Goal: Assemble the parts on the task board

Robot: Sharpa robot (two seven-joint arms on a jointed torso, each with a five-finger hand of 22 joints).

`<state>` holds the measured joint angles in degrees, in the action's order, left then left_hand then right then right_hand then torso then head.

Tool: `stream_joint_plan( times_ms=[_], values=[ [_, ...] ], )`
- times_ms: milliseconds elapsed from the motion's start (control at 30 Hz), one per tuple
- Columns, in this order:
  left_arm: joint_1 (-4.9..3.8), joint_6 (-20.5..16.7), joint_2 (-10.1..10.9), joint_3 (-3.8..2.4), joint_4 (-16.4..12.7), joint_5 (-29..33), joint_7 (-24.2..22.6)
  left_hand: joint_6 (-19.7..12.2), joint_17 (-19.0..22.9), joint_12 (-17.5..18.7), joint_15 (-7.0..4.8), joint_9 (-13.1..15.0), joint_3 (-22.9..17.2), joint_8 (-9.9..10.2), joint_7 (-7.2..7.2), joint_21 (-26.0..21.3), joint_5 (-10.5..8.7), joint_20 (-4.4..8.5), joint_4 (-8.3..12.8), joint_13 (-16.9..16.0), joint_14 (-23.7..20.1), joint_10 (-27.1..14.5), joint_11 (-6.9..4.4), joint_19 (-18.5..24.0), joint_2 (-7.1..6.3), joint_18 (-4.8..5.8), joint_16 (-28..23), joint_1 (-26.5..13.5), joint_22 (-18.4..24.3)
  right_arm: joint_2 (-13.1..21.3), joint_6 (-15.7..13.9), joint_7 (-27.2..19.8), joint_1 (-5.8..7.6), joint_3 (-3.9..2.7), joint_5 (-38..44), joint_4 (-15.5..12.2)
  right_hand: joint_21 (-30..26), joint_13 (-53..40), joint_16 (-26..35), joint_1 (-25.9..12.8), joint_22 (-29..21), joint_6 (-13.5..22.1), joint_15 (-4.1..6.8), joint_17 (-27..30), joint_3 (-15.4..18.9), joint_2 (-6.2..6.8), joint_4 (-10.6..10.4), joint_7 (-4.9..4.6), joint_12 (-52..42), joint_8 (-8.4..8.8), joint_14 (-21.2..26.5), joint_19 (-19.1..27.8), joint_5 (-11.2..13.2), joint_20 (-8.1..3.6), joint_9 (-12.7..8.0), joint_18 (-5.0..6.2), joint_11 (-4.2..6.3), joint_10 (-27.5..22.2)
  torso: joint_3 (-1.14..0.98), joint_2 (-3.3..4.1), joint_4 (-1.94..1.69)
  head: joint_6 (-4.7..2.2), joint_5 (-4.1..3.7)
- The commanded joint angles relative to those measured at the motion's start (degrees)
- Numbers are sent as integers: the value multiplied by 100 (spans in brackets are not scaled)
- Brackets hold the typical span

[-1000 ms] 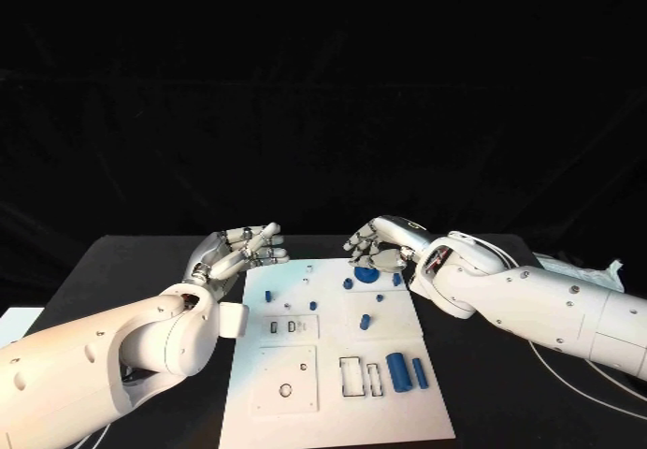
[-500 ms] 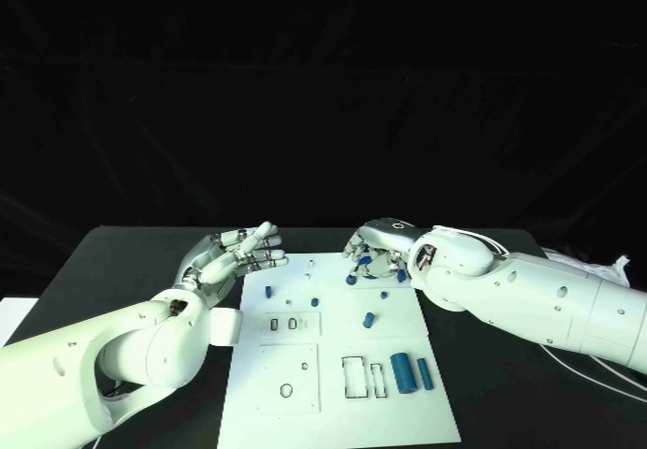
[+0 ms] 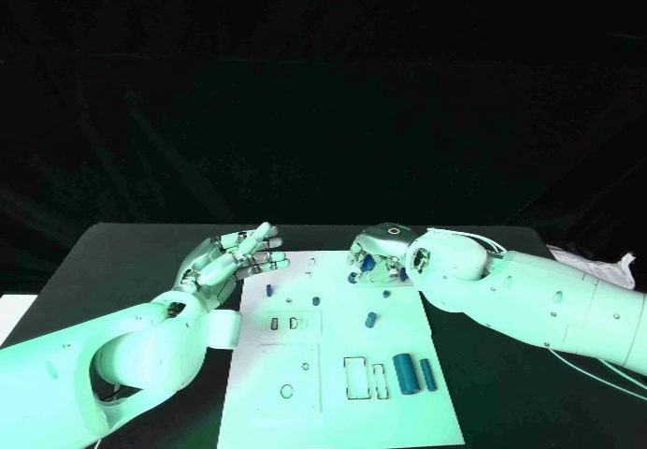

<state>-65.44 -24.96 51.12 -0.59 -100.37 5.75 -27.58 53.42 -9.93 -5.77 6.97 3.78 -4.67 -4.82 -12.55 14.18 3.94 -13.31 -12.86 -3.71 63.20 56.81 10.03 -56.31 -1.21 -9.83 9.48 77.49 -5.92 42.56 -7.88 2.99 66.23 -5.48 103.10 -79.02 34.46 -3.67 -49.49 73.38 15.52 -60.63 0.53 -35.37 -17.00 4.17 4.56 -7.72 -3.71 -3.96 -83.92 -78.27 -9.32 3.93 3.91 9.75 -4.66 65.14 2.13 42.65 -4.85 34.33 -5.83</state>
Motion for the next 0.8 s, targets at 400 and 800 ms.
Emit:
stream_joint_plan(
  times_ms=[400, 800],
  values=[
    [-14, 158, -17, -9, -2, 85, 53, -30, -30, 67, 34, -9, 11, 65, -63, -63, -19, -7, 55, 7, -10, -40, 30, -49, 119, -58, -63, 5, 21, -118, 346, 71, 1, -1, 177, 124, 369, 12, -843, 108, 238, -143, 34, -850, -229, -39, -160, 27, 16, 10, -236, 37, 56, 61, 14, 46, 31, 64, 24, 70, -41, -46, -34],
    [-16, 169, -25, -9, -1, 87, 86, -37, -41, 81, 35, -8, 6, 76, -67, -61, -17, -8, 73, 6, -7, -49, 34, -76, 137, -61, -78, 19, 23, -170, 380, 30, -1, 0, 138, 163, 1027, 11, -1376, 118, 945, -215, 26, -1374, -498, 0, -267, 18, 15, 10, -221, 37, 63, 76, 18, -26, 32, 150, 40, 108, -31, -45, -23]
  ],
)
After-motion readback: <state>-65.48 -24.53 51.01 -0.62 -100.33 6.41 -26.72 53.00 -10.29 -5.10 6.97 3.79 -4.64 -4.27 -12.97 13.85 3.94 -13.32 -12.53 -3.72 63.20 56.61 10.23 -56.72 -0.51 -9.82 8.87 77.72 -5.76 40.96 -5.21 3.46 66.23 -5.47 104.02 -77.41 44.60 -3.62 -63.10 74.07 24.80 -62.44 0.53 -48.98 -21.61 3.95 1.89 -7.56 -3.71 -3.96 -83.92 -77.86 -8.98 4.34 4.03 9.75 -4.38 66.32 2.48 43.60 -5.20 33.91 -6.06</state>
